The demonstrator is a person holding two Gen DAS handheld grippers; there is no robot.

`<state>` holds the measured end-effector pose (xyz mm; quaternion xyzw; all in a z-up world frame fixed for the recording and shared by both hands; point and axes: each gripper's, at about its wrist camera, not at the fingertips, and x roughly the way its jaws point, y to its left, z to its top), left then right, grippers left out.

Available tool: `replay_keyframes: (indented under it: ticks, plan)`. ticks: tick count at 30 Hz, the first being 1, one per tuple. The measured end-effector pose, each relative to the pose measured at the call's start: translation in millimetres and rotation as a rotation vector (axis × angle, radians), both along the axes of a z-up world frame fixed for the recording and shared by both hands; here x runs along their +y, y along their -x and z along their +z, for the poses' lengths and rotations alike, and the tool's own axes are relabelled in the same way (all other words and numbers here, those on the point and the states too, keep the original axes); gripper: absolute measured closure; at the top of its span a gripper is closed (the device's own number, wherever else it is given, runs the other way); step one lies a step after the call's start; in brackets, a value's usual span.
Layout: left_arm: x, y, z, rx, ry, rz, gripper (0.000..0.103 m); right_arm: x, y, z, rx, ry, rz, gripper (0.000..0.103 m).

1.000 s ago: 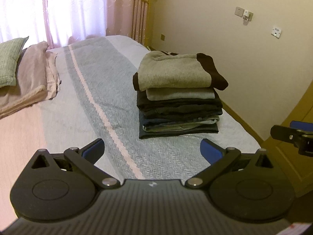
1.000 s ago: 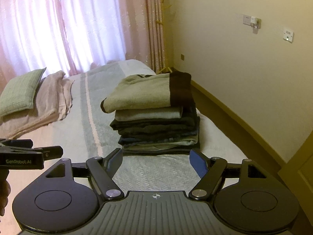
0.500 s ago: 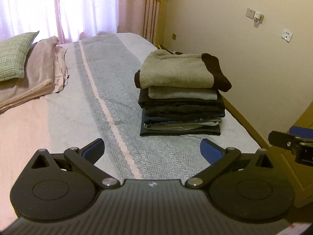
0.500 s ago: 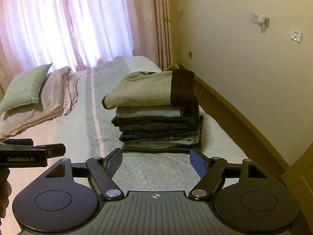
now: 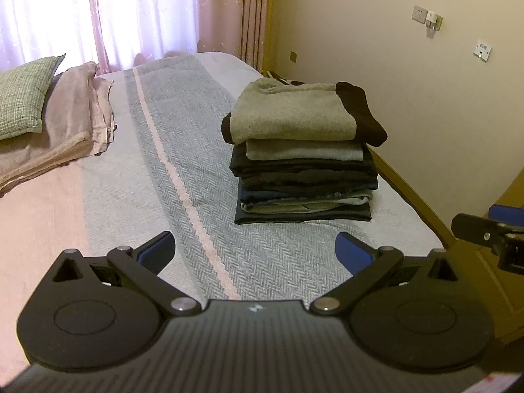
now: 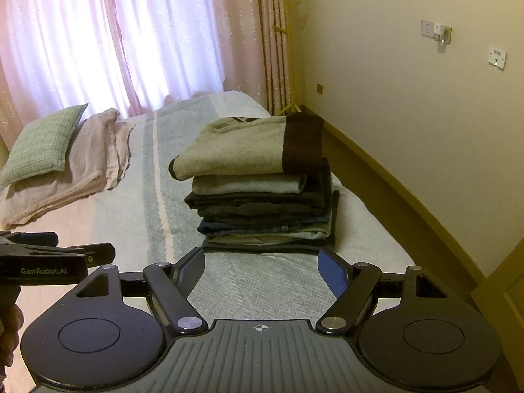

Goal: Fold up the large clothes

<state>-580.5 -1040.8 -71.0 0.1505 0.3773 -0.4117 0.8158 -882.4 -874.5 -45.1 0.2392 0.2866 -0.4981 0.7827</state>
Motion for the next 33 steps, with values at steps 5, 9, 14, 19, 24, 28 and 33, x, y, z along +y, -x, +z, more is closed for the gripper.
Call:
replay_keyframes:
  ticks: [5, 9, 14, 19, 24, 28, 33]
  plan:
    - [-0.6, 1.0, 1.5, -0.004, 0.003, -0.003, 0.001, 2.4, -1.1, 0.9, 0.011, 0.002, 0.006, 0.029]
    - [-1.0, 0.8, 2.4, -0.011, 0.000, -0.002, 0.001, 2.6, -2.2, 1.7, 0.011, 0.002, 0.008, 0.029]
    - [-0.1, -0.4, 3.9, -0.012, 0.001, -0.001, 0.001, 2.5, -4.4, 2.5, 0.009, 0.002, 0.009, 0.029]
    - [0.6, -1.3, 5.7, -0.015, -0.002, 0.002, 0.001, 1.7, -7.6, 4.7, 0.009, 0.008, 0.015, 0.029]
    - [1.5, -1.6, 7.0, -0.021, -0.001, 0.003, 0.001, 1.1, -9.9, 6.1, 0.010, 0.013, 0.019, 0.029]
    - [1.8, -0.9, 6.8, -0.017, -0.001, 0.003, 0.001, 0.8, -9.9, 5.9, 0.011, 0.013, 0.020, 0.029]
    - [1.7, 2.5, 7.1, -0.011, 0.015, -0.006, 0.001, -0.4, -8.7, 5.0, 0.009, 0.012, 0.028, 0.029]
